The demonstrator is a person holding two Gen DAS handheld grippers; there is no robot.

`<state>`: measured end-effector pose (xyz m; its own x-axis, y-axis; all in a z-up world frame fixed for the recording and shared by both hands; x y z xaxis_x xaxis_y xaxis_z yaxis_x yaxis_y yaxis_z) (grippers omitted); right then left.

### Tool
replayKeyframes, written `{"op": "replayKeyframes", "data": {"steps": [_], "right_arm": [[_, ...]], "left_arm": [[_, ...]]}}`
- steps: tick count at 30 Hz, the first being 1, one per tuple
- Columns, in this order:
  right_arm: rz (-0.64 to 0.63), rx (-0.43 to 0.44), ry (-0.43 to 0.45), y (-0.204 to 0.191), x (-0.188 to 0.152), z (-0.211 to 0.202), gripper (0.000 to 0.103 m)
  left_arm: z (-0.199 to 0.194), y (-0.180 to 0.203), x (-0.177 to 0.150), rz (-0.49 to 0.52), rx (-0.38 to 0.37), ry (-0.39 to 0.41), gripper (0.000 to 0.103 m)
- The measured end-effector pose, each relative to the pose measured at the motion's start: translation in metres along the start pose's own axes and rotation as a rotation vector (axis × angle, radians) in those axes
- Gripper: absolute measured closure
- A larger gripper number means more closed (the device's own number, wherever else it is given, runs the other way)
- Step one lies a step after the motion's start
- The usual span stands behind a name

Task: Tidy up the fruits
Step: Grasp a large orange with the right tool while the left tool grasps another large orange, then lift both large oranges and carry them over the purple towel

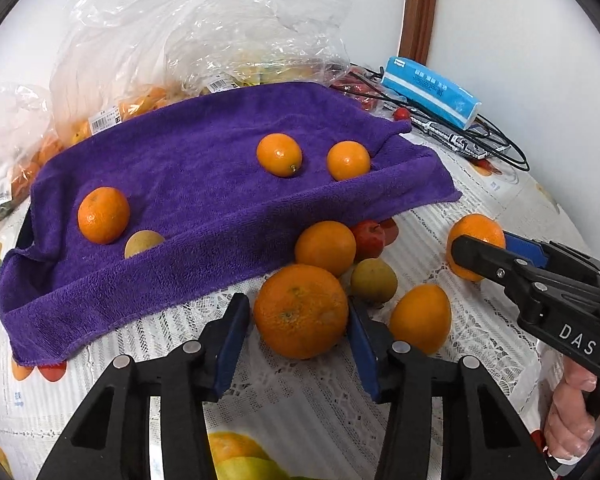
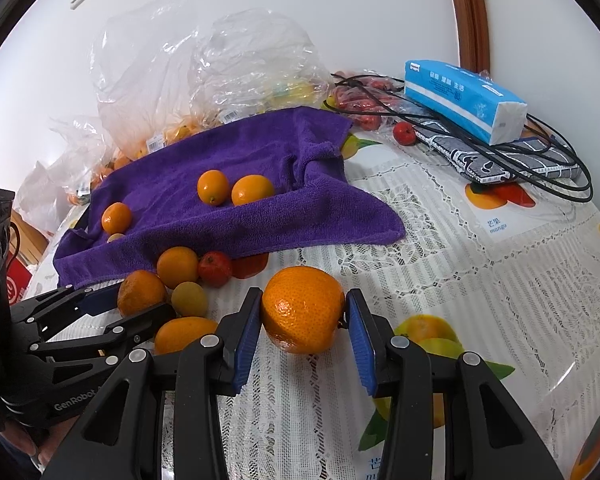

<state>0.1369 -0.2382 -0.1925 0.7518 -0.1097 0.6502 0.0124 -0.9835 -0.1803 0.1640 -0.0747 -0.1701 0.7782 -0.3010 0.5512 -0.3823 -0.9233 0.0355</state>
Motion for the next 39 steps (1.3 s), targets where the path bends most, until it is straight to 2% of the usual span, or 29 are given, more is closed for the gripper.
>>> {"op": "replayKeyframes", "data": {"steps": [4, 6, 10, 18, 22, 27, 32, 39], "right_arm": [[0.001, 0.001, 0.0, 0.0, 0.0, 0.0, 0.061], [0.002, 0.003, 0.0, 0.0, 0.0, 0.0, 0.061], [0.003, 0.003, 0.002, 0.0, 0.0, 0.0, 0.061], [0.01, 0.049, 0.019, 0.0, 0.0, -0.005, 0.061], [0.024, 0.112, 0.05, 0.002, -0.001, -0.013, 0.061], [0.07, 0.137, 0.005, -0.001, 0.005, -0.011, 0.061], [0.0, 0.11, 0.045, -0.02, 0.019, -0.026, 0.061], [-0.052, 0.154, 0.094, -0.05, 0.051, -0.031, 0.061]], "left_arm": [[0.0, -0.001, 0.001, -0.013, -0.004, 0.002, 0.057], [-0.001, 0.0, 0.001, -0.012, -0.019, 0.008, 0.062], [-0.004, -0.005, 0.0, -0.032, -0.065, 0.025, 0.062], [-0.011, -0.014, -0.001, -0.082, -0.087, 0.039, 0.062], [-0.024, -0.021, -0.004, -0.099, -0.078, 0.072, 0.062], [-0.036, -0.034, -0.009, -0.139, -0.089, 0.089, 0.062], [-0.048, -0.049, -0.011, -0.171, -0.081, 0.109, 0.062], [-0.067, -0.074, 0.003, -0.211, -0.037, 0.175, 0.062]]}}
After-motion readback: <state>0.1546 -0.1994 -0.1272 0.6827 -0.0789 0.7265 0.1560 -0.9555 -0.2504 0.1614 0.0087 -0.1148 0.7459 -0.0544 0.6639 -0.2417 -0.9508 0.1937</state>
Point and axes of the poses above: each gripper's, at about its wrist camera, not at the fingertips, and z roughly the way its jaws point, y to its right, x to its top, the point moved 2 cm from there along z, roughly the way its jaws point, and after that the axes turned 6 degrees about -y, right-handed, at the moved point
